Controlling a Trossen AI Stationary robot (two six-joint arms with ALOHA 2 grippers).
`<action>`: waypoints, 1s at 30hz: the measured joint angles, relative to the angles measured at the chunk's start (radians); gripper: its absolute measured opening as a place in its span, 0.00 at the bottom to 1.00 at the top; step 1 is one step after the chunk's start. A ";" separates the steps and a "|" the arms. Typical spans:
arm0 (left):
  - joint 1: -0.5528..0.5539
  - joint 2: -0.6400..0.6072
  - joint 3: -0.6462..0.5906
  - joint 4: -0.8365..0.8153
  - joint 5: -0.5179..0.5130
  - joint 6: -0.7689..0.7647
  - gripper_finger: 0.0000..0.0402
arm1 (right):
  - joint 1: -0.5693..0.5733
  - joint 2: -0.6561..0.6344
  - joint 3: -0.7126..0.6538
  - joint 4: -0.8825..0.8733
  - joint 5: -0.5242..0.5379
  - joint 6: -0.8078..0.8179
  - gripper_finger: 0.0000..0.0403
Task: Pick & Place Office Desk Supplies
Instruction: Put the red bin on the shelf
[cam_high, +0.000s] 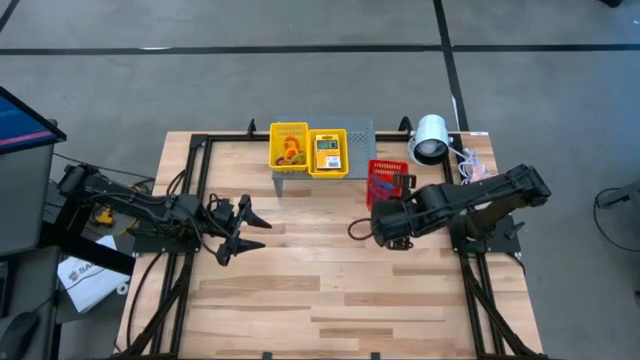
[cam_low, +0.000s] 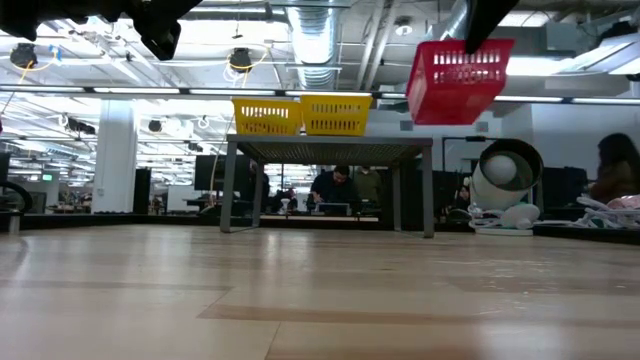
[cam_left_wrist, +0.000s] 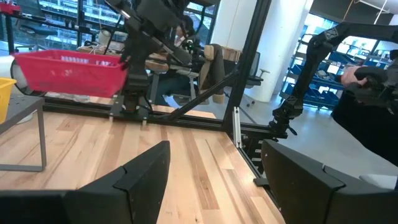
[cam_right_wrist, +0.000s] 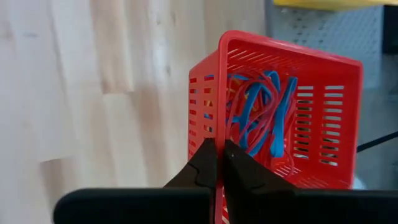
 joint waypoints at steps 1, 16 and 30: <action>0.000 0.000 0.000 0.000 0.000 0.000 0.62 | -0.012 0.000 0.000 0.003 0.009 -0.018 0.00; 0.000 0.000 0.000 0.000 0.000 0.000 0.62 | -0.236 0.000 0.000 0.121 0.019 -0.322 0.00; 0.000 0.000 0.000 0.000 0.000 0.000 0.62 | -0.384 0.000 0.000 0.217 -0.084 -0.481 0.00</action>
